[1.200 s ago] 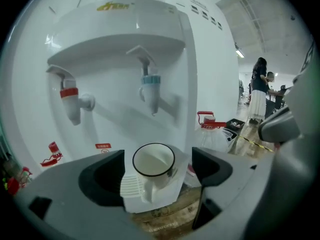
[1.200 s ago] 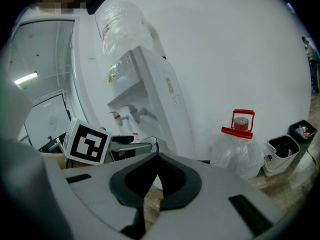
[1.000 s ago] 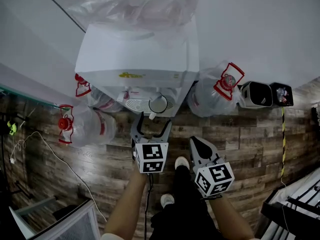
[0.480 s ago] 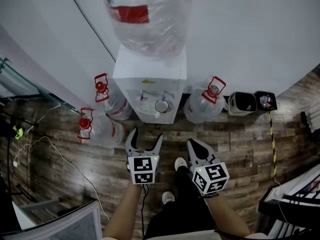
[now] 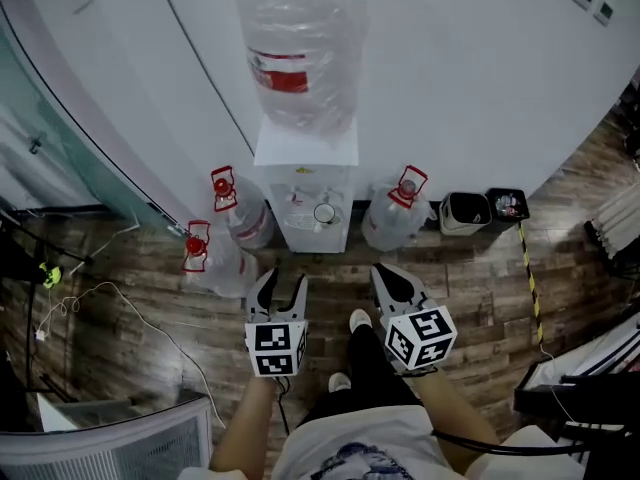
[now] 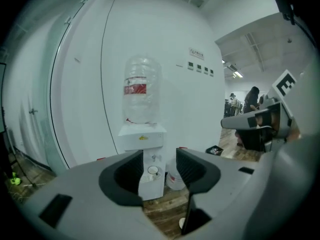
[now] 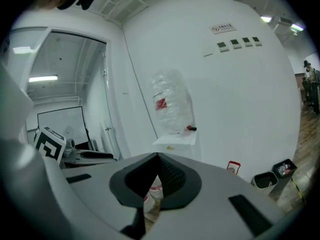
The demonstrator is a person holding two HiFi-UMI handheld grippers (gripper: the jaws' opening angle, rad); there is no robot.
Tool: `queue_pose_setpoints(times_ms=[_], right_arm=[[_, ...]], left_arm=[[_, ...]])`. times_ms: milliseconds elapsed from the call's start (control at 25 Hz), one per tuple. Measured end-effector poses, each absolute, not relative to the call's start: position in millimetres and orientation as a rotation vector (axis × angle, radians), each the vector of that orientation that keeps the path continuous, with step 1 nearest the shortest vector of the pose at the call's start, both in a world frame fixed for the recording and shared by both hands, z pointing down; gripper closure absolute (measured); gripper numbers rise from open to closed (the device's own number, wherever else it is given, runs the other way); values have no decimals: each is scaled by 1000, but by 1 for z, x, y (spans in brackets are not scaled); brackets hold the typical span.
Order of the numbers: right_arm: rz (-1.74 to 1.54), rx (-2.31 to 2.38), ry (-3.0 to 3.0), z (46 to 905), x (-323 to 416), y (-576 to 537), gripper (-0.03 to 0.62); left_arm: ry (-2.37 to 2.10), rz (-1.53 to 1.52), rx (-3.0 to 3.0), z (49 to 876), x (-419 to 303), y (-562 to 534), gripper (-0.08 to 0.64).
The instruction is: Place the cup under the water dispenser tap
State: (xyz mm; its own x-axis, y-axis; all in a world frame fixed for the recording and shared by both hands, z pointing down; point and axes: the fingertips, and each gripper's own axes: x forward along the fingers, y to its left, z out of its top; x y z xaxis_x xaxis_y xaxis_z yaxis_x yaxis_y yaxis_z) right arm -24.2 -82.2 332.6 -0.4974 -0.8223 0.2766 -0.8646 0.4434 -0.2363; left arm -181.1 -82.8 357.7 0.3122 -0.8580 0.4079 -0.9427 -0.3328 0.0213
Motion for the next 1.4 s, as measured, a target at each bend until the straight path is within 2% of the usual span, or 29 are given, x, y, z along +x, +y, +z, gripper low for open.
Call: queue_pose_setpoints(times_ms=[480, 960, 1400], right_arm=[[446, 1424, -2622, 267, -51, 6, 574], [407, 1369, -2663, 245, -46, 32, 574], [402, 1310, -2686, 236, -19, 39, 574]], left_arm=[[-1684, 349, 2374, 263, -170, 3, 397], [-1737, 369, 2332, 247, -162, 44, 508], [-1768, 384, 2299, 244, -132, 52, 511]])
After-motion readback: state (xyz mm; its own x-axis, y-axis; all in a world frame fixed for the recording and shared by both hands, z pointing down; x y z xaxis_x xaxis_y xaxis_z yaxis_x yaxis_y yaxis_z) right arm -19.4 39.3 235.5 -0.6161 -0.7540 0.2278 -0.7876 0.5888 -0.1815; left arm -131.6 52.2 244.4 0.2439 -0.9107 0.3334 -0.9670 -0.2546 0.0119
